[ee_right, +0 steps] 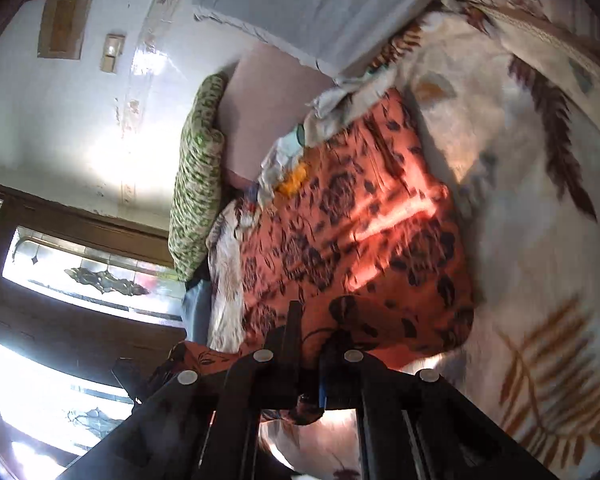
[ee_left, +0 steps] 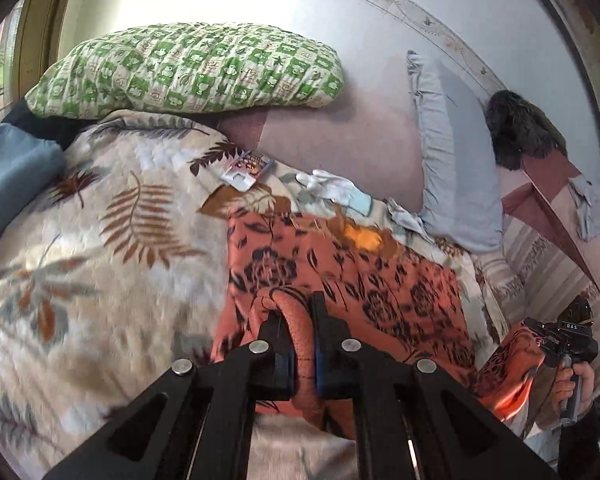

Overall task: Fold small clothes
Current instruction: 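Fold the hem up toward the collar with both grippers and release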

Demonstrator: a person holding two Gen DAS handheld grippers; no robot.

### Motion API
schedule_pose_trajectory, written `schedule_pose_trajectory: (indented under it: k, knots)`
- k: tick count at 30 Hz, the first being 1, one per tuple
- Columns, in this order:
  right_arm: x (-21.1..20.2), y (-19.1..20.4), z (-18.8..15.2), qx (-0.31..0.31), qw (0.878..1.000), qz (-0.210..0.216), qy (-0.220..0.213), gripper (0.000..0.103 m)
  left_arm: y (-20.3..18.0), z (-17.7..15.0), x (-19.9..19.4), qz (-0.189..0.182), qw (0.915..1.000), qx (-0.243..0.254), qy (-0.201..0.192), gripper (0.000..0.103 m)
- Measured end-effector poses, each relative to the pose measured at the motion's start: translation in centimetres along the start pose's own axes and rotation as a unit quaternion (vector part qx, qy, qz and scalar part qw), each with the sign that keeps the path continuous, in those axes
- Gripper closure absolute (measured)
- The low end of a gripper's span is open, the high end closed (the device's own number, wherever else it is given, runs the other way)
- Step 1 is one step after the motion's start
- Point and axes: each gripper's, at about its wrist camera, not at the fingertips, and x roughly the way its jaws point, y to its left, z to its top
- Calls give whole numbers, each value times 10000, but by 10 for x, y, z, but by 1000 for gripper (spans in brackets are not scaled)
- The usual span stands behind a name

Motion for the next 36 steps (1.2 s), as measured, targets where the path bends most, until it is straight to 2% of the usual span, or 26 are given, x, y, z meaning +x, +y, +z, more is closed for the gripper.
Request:
schedule_pose_trajectory:
  k: [2, 4, 5, 6, 7, 8, 9, 10, 11, 13, 15, 19, 21, 25, 26, 27, 29, 33, 36]
  knots:
    - [23, 0, 52, 125, 9997, 5, -223, 97, 9, 37, 45, 244, 9994, -174, 147, 96]
    - [51, -7, 101, 311, 9983, -202, -439, 97, 26, 63, 93, 450, 9968, -596, 297, 91]
    - [65, -14, 123, 436, 9971, -298, -550, 95, 35, 70, 121, 479, 9948, -747, 492, 80]
    - [82, -23, 142, 499, 9962, -422, -576, 94, 44, 74, 152, 601, 9900, -945, 863, 69]
    - [102, -37, 158, 629, 9954, -567, -444, 89, 54, 73, 179, 876, 9810, -1187, 1260, 42]
    - [122, -55, 169, 908, 9922, -830, -224, 74, 61, 70, 196, 1170, 9735, -1319, 1456, 36]
    - [137, -70, 172, 1115, 9843, -1363, -151, 38, 66, 67, 202, 1305, 9716, -1381, 1408, 36]
    - [144, -78, 170, 1136, 9769, -1796, -207, 23, 69, 67, 199, 1310, 9738, -1408, 1216, 36]
    - [145, -79, 167, 1003, 9775, -1825, -333, 21, 72, 68, 191, 1290, 9761, -1438, 993, 29]
    - [133, -72, 159, 682, 9802, -1750, -623, 21, 77, 68, 169, 1381, 9771, -1499, 617, 22]
    - [116, -56, 150, 252, 9746, -2001, -970, 21, 78, 71, 144, 1455, 9797, -1365, 217, 22]
    - [113, -11, 135, -810, 9729, -2024, -774, 21, 69, 62, 101, 1492, 9838, -976, -175, 21]
    - [124, 7, 130, -1480, 9596, -2300, -659, 21, 59, 44, 85, 1278, 9887, -769, -113, 21]
    - [147, 10, 120, -2402, 9204, -3057, -407, 23, 23, -7, 73, 1003, 9949, 58, 105, 21]
    - [150, 6, 116, -2599, 9100, -3215, -328, 29, 14, -18, 74, 980, 9947, 271, 160, 21]
    - [154, 1, 114, -2699, 9055, -3268, -184, 35, 5, -28, 76, 961, 9940, 487, 202, 21]
    - [153, -11, 112, -2584, 9107, -3221, 37, 40, -7, -44, 84, 1017, 9916, 787, 145, 21]
    - [138, -31, 100, -1829, 9456, -2665, 369, 40, -8, -59, 117, 1273, 9852, 1029, 505, 21]
    - [128, -31, 79, -1641, 9541, -2456, 495, 40, 0, -64, 132, 1501, 9807, 1039, 694, 21]
